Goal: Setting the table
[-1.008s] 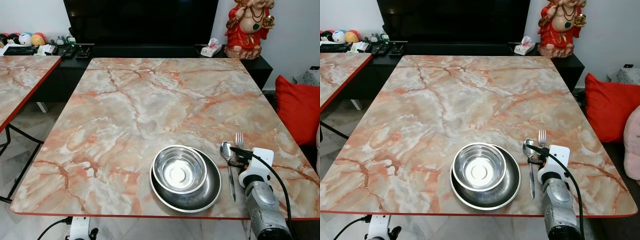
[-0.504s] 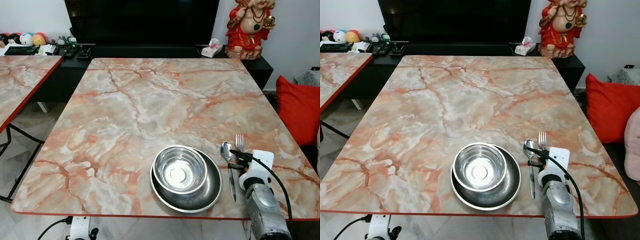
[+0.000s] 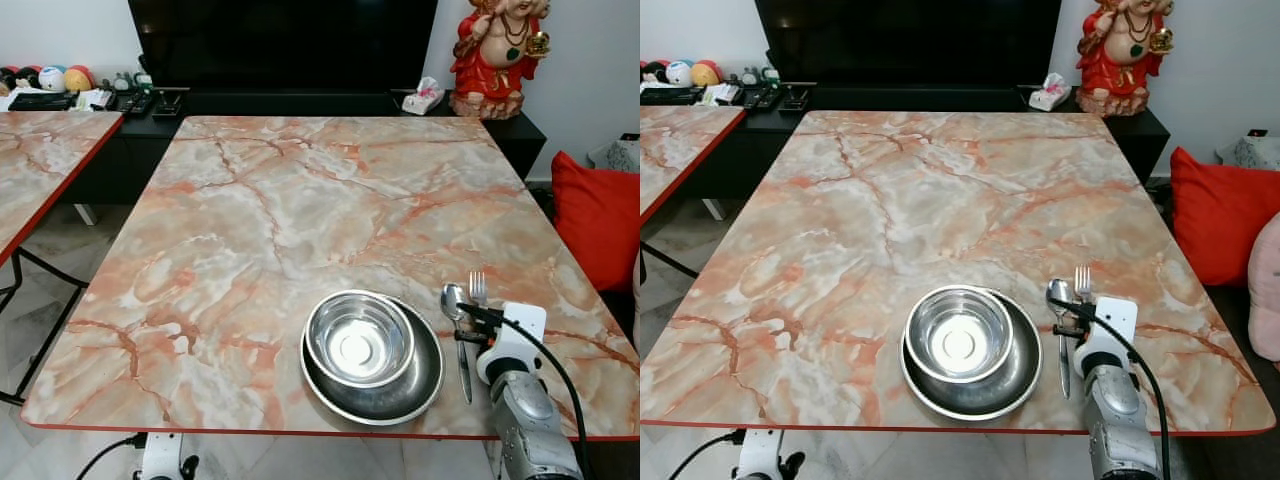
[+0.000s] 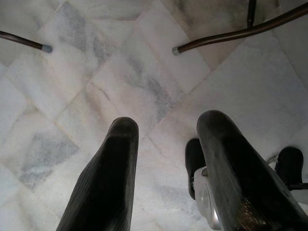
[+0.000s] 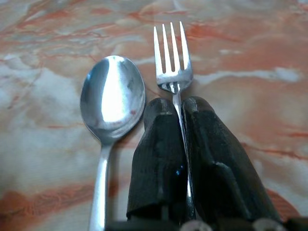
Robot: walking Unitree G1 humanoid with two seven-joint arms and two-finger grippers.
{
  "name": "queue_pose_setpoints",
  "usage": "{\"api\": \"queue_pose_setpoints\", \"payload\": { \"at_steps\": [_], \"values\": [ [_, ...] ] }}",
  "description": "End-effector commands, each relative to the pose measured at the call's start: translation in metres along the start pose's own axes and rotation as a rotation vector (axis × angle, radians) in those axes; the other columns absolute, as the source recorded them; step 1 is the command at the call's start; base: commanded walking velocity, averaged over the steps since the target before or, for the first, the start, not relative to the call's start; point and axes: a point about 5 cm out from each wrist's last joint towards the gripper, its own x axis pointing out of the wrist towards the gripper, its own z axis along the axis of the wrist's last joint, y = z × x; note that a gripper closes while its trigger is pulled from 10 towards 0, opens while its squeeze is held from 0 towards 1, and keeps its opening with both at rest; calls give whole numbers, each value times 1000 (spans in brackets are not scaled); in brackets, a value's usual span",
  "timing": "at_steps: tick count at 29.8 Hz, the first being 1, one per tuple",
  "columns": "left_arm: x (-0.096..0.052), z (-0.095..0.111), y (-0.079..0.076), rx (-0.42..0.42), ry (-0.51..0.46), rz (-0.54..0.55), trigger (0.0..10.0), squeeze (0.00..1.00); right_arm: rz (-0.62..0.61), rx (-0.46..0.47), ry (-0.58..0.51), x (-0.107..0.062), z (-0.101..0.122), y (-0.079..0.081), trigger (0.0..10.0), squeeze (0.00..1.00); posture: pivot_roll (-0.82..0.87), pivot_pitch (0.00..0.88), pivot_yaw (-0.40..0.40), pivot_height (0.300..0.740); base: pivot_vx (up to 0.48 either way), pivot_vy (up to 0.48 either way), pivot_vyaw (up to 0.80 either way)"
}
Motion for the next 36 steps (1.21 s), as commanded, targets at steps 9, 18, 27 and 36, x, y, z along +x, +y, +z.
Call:
{"api": "queue_pose_setpoints", "payload": {
  "at_steps": [9,18,27,36],
  "values": [
    [1,3,-1,7,-6,-1,10000,0,-19,-5,22,-1,0,-3,10000,0,10,0,-8,740,0,0,0],
    [1,4,-1,9,-10,0,10000,0,-11,-1,32,-1,0,-2,10000,8,12,0,-8,740,0,0,0],
    [1,5,-1,10,-12,0,10000,0,-14,0,31,0,2,-2,10000,173,12,0,-7,740,0,0,0],
    [1,5,-1,12,-13,-1,10000,0,-16,-1,36,0,1,-3,10000,173,10,0,-6,740,0,0,0]
  ]
}}
